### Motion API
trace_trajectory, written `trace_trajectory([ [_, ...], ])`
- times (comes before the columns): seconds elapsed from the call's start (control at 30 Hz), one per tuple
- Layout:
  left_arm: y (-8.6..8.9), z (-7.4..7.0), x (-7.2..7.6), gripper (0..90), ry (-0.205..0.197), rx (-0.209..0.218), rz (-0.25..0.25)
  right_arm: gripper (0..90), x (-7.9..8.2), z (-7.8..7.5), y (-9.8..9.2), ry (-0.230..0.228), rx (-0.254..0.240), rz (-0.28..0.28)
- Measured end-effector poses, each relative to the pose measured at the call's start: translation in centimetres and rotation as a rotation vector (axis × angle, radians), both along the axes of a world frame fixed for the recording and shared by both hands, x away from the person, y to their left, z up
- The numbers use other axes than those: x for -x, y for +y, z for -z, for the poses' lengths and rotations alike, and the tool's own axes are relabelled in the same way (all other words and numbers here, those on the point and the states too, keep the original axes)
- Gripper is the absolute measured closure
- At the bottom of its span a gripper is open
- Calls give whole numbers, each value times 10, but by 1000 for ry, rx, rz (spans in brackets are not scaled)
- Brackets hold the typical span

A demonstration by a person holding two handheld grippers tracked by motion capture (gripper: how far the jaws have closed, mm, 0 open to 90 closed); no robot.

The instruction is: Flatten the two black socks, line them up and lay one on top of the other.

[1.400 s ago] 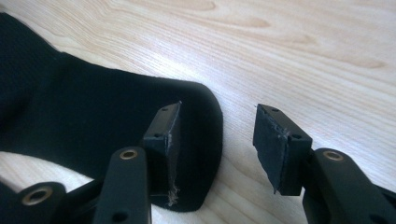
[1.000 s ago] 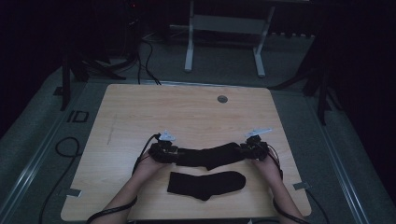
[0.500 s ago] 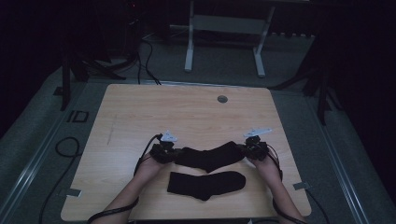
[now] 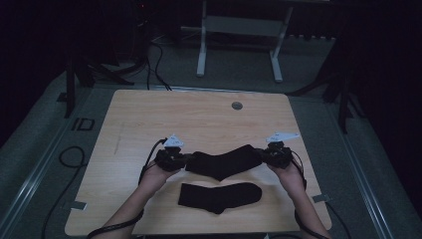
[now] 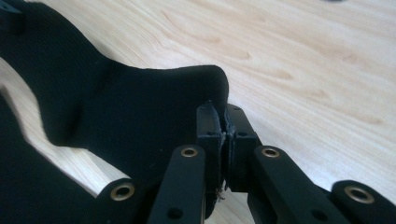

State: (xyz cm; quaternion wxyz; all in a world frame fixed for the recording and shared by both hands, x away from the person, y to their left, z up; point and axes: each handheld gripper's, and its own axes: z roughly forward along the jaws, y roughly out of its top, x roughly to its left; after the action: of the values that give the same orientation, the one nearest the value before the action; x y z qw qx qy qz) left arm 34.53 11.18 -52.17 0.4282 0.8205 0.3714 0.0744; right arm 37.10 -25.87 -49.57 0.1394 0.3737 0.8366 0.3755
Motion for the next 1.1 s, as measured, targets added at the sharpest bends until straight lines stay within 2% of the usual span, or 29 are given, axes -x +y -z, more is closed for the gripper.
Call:
trace_trajectory([
  [0.1, 3, -7, 5, 840, -14, 11, 3, 865, 5, -9, 1, -22, -3, -11],
  [0.2, 6, -17, 10, 840, -20, 43, 7, 865, 11, -17, 2, -45, -12, -23],
  [0.47, 10, -35, 27, 840, -54, 41, 35, 865, 28, -32, 1, -79, -27, -46],
  [0.53, 11, -43, 35, 839, -64, 53, 43, 865, 39, -37, 1, -94, -27, -62],
  [0.77, 12, -56, 53, 840, -80, 42, 69, 865, 64, -48, -3, -116, -45, -88],
  [0.83, 15, -59, 64, 840, -68, 61, 78, 865, 74, -48, -5, -118, -54, -88],
  [0.93, 19, -55, 73, 839, -27, 100, 84, 865, 87, -45, -9, -102, -56, -90],
  [1.03, 22, -51, 82, 839, -17, 128, 96, 865, 97, -41, -12, -80, -49, -88],
  [1.1, 23, -45, 86, 839, -3, 124, 99, 865, 103, -37, -15, -64, -58, -88],
])
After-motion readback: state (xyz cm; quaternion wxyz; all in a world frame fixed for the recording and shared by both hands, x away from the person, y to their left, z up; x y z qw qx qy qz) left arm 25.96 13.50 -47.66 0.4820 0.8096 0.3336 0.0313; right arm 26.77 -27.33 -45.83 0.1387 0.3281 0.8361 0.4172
